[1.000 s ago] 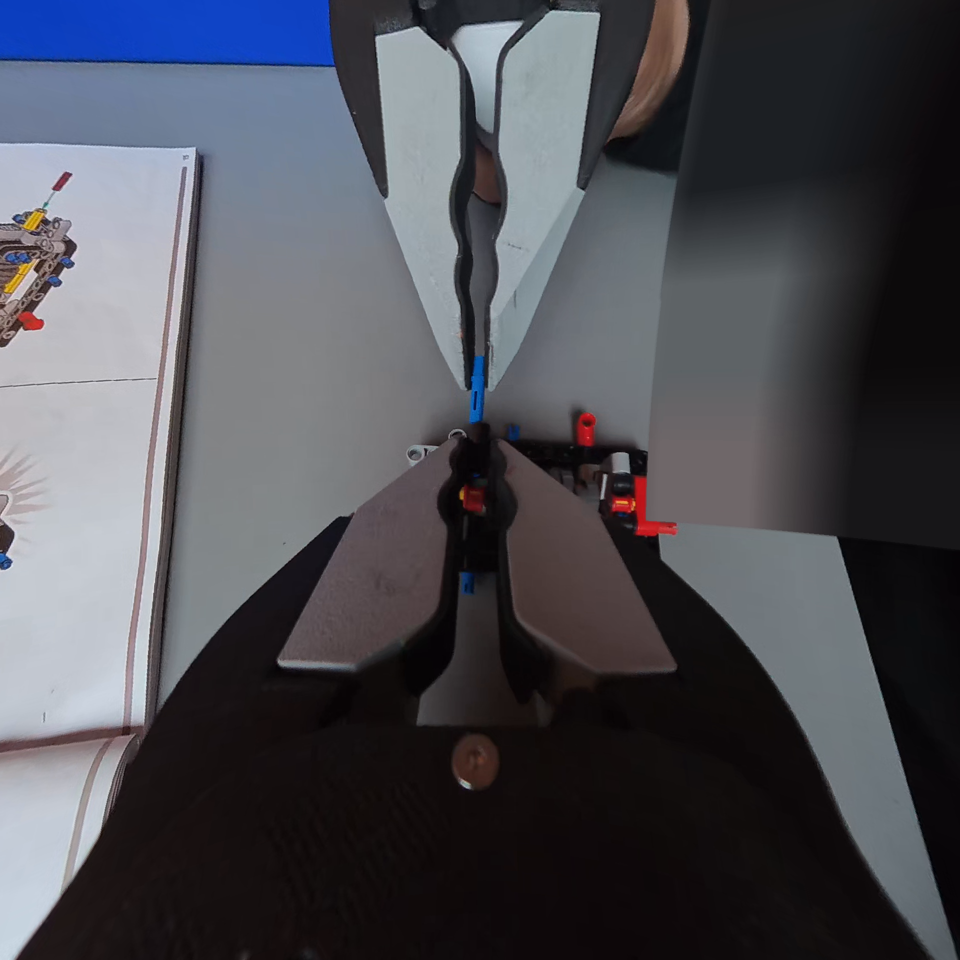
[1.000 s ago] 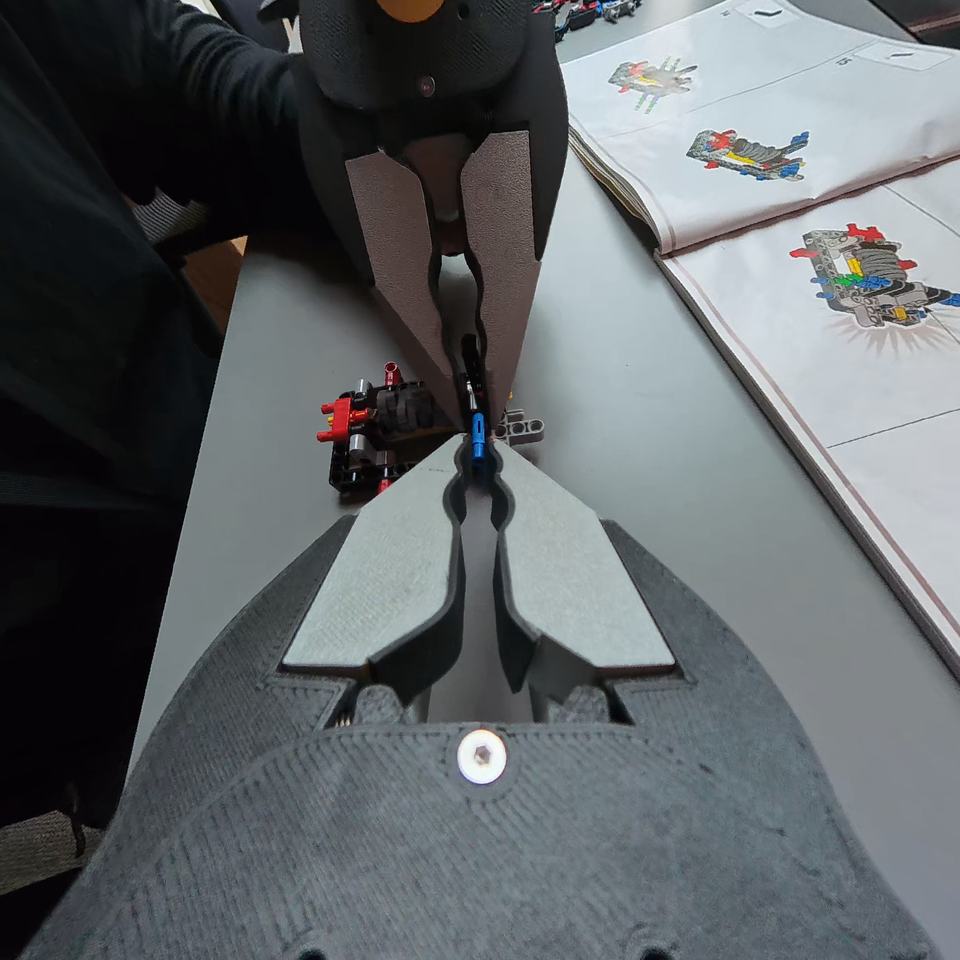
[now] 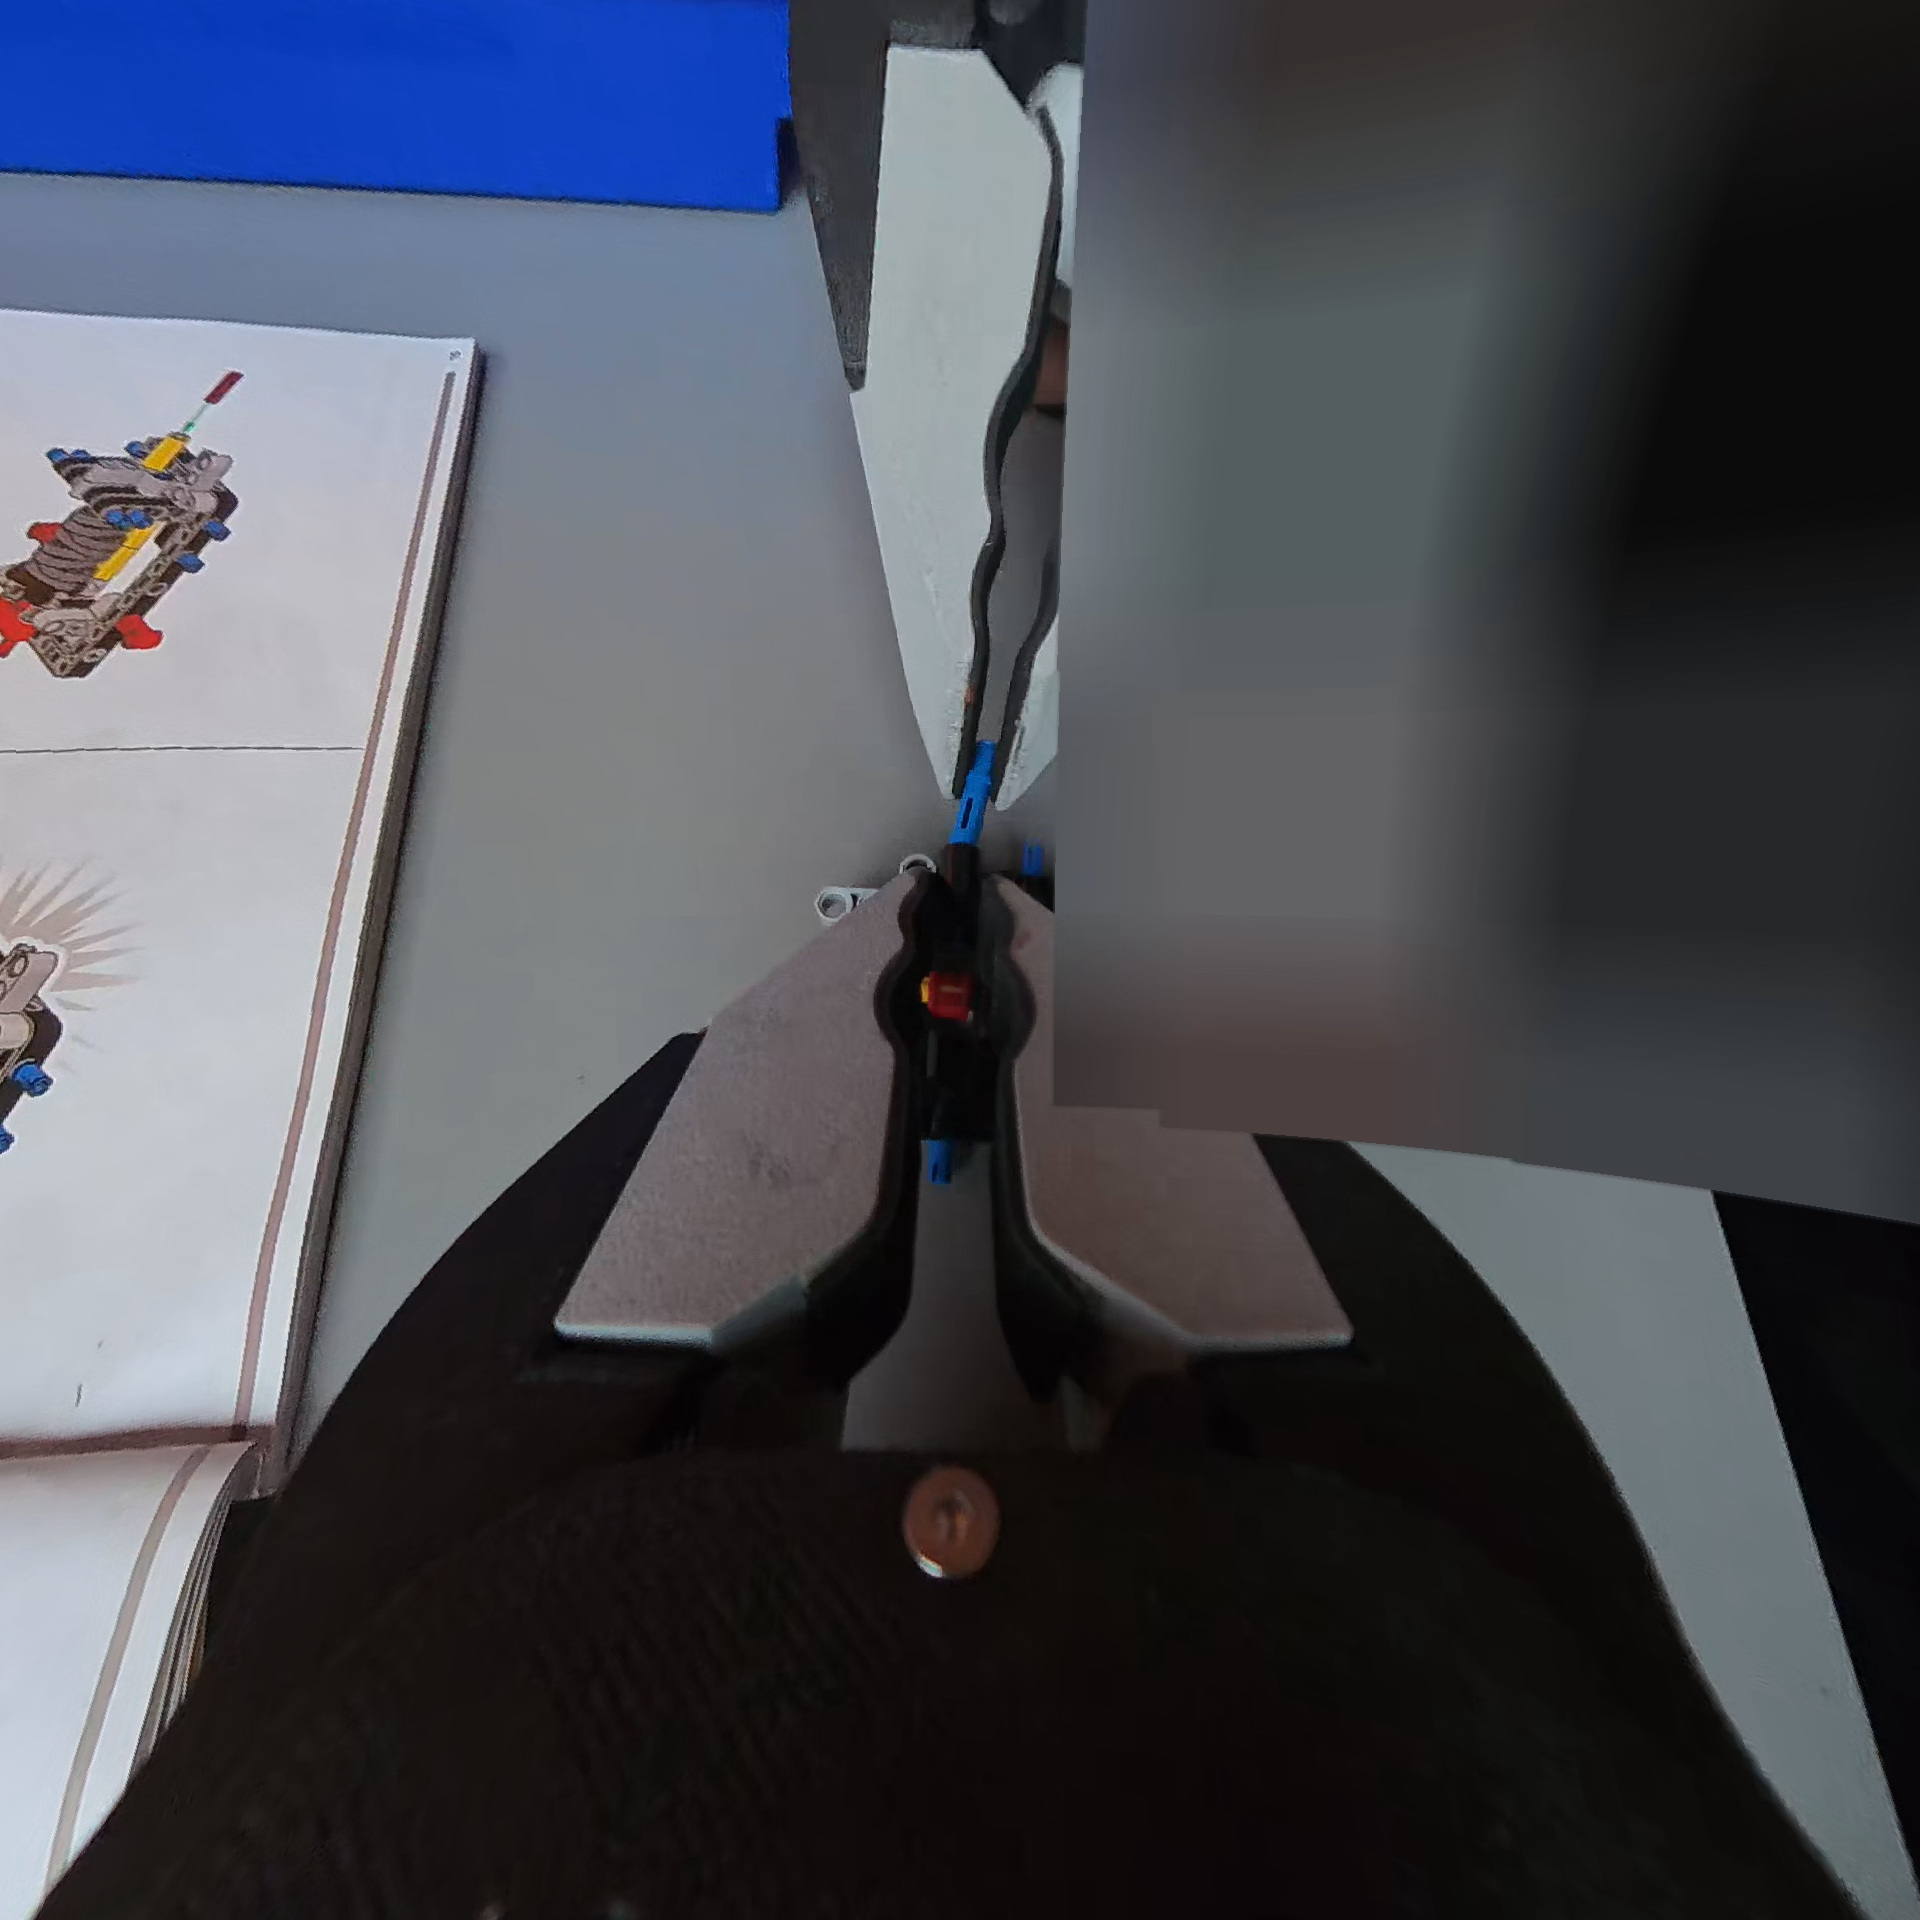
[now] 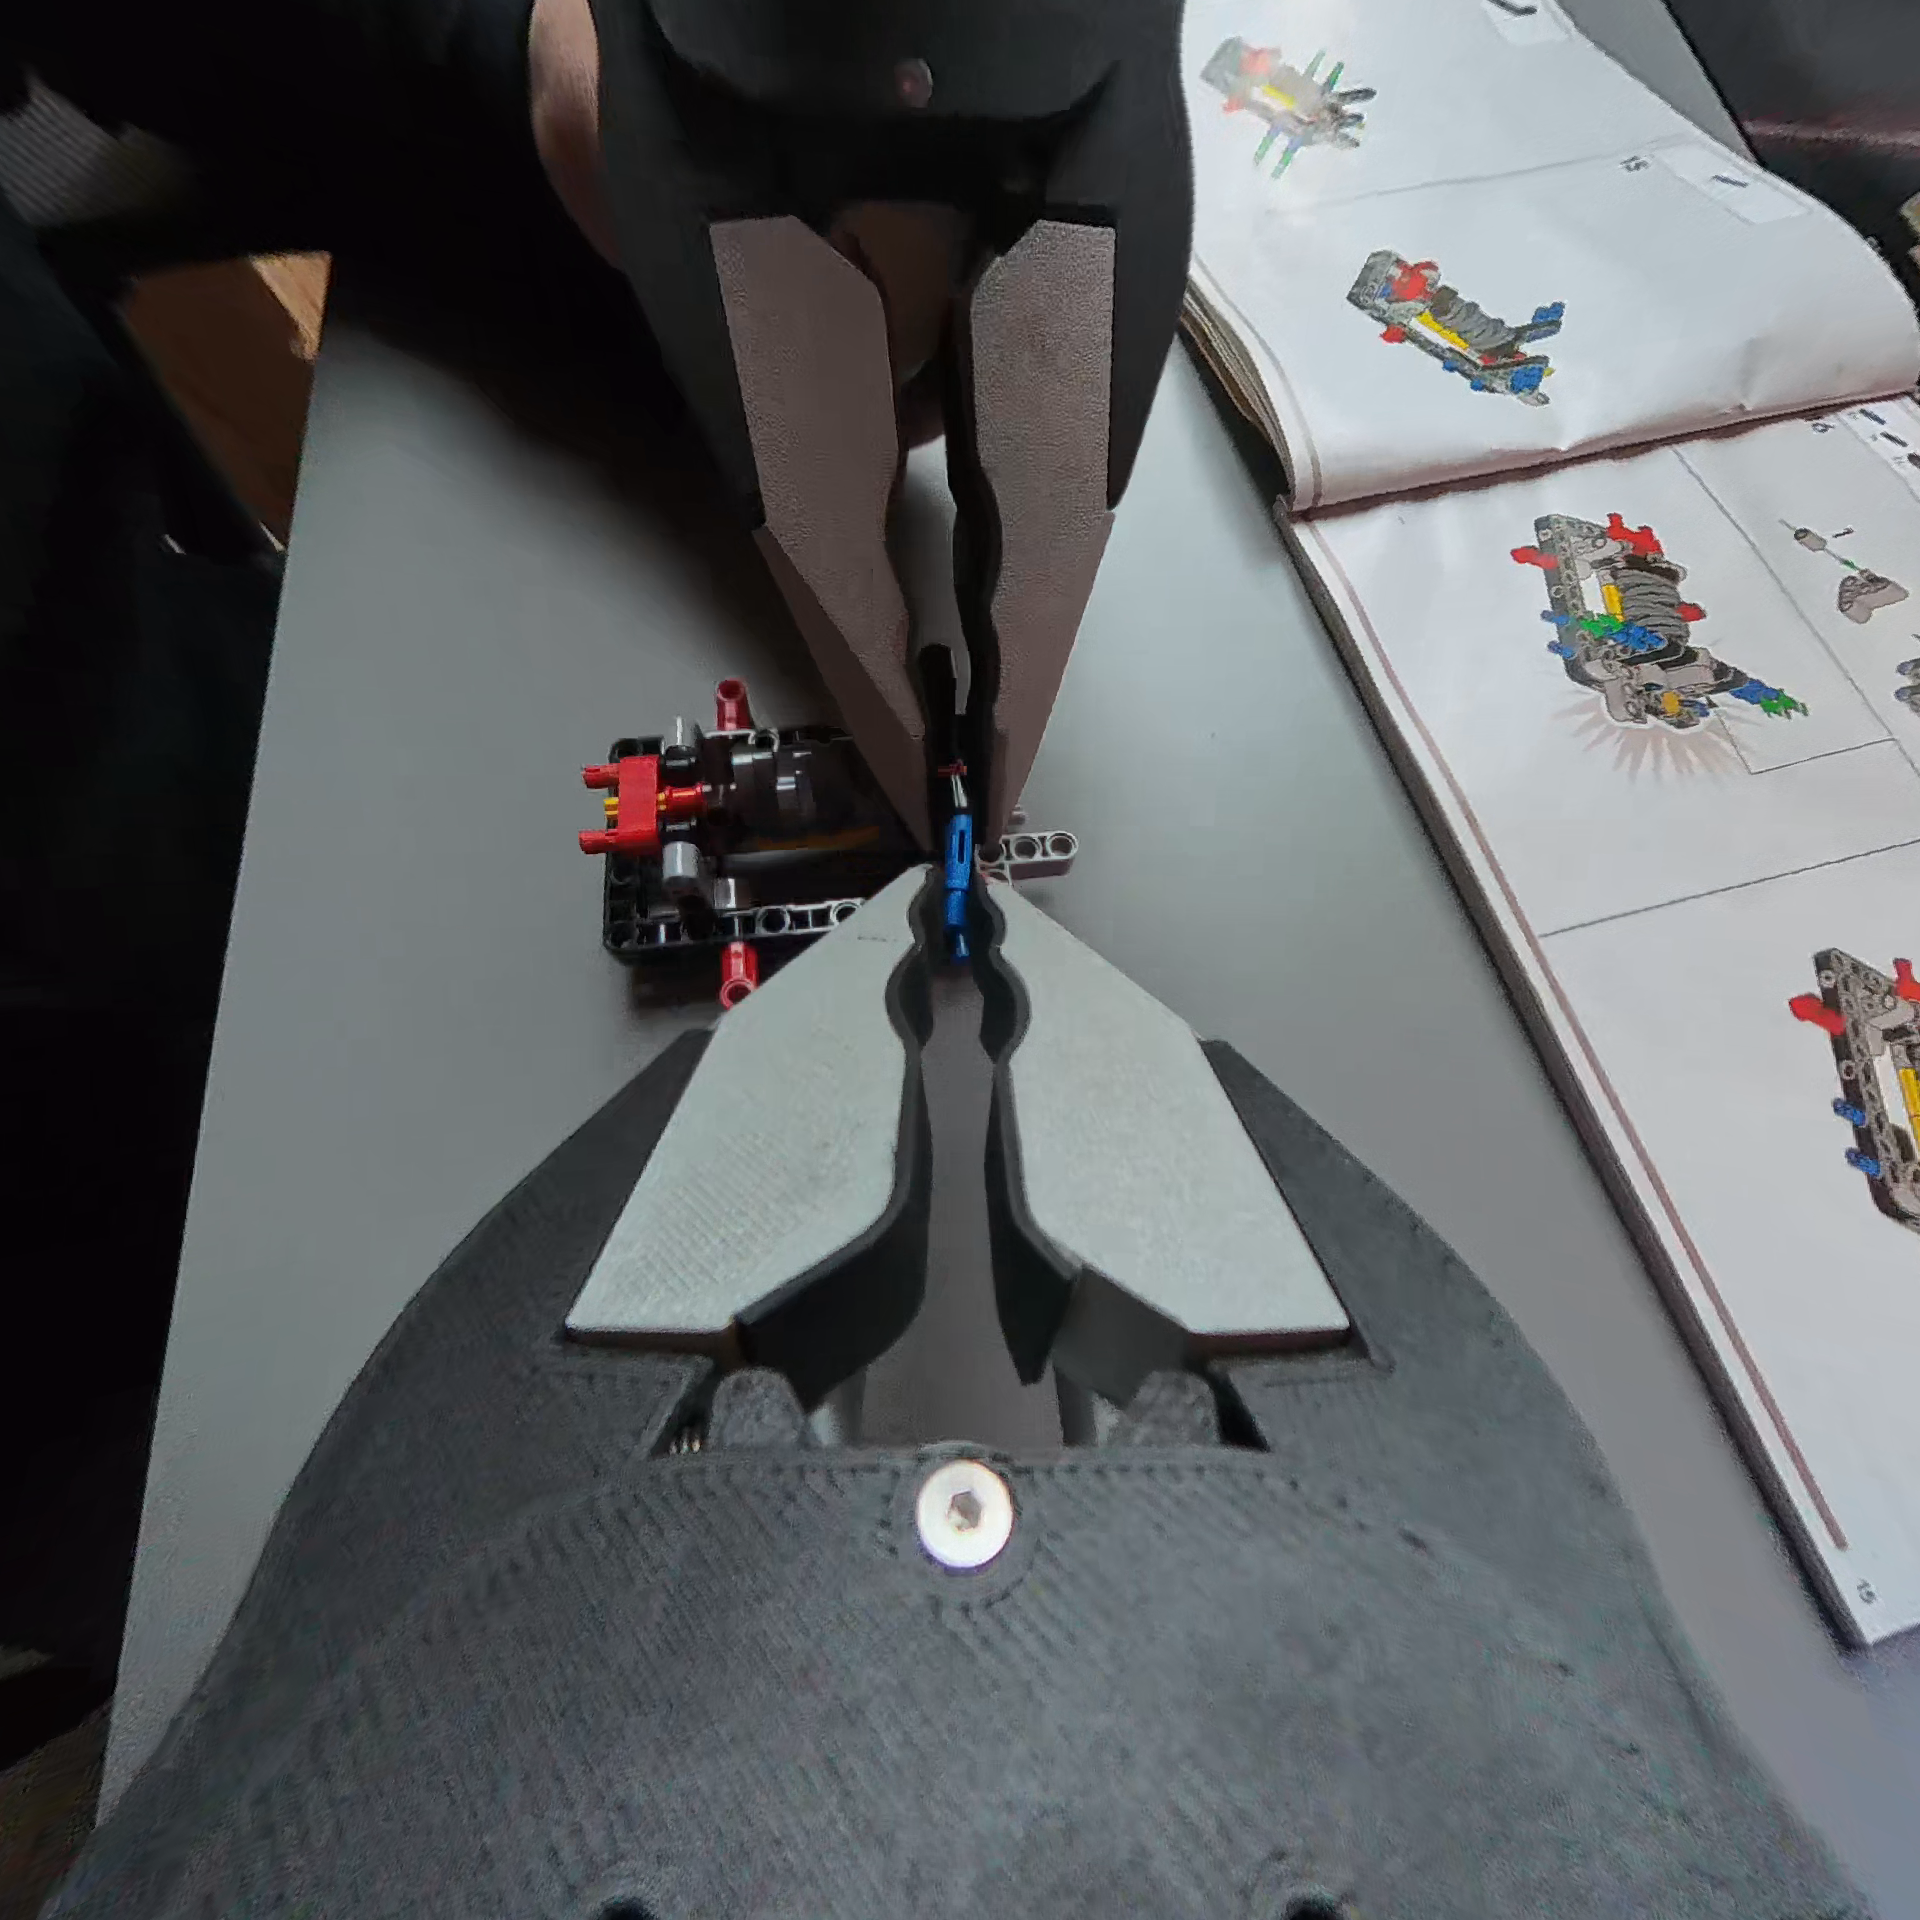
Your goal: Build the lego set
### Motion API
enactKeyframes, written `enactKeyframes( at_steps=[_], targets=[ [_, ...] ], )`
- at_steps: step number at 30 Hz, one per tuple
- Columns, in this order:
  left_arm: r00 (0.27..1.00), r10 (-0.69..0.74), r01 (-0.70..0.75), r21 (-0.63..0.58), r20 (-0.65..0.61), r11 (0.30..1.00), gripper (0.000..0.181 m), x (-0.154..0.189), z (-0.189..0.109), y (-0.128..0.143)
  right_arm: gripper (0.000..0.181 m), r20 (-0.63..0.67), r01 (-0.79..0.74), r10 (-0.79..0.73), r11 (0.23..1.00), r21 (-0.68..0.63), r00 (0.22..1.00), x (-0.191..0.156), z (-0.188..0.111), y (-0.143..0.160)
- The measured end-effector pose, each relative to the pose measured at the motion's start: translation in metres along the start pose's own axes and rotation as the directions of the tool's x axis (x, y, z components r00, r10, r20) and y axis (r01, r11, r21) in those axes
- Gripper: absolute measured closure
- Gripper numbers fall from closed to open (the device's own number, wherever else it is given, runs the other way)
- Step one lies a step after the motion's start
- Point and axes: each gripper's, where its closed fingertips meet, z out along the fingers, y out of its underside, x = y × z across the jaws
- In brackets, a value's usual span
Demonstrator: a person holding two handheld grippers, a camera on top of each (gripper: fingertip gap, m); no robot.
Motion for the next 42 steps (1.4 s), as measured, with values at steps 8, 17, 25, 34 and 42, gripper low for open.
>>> enactKeyframes(
  at_steps=[8, 17, 25, 34, 42],
  targets=[
    [0.999, 0.040, -0.037, -0.089, 0.032, 0.995, 0.175, 0.0012, 0.0046, 0.0022, 0.180, -0.026, 0.113, -0.116, 0.989, -0.092, 0.993, -0.0007, -0.0019, 0.0050],
    [0.999, 0.051, -0.049, -0.117, 0.015, 0.992, 0.176, 0.0009, 0.0044, 0.0028, 0.180, -0.001, 0.133, -0.133, 0.989, -0.070, 0.991, -0.0011, -0.0016, 0.0039],
    [0.998, 0.068, -0.069, -0.145, -0.012, 0.987, 0.176, 0.0010, 0.0053, 0.0021, 0.180, 0.029, 0.214, -0.213, 0.974, -0.075, 0.977, -0.0008, -0.0032, 0.0042],
    [0.998, 0.055, -0.057, -0.131, -0.021, 0.990, 0.176, -0.0011, 0.0050, 0.0017, 0.180, 0.065, 0.241, -0.237, 0.969, -0.049, 0.969, 0.0029, -0.0028, 0.0035],
    [0.999, 0.039, -0.041, -0.123, -0.023, 0.992, 0.176, -0.0040, 0.0031, 0.0026, 0.180, 0.061, 0.248, -0.247, 0.969, -0.010, 0.967, 0.0059, -0.0003, 0.0023]
  ],
)
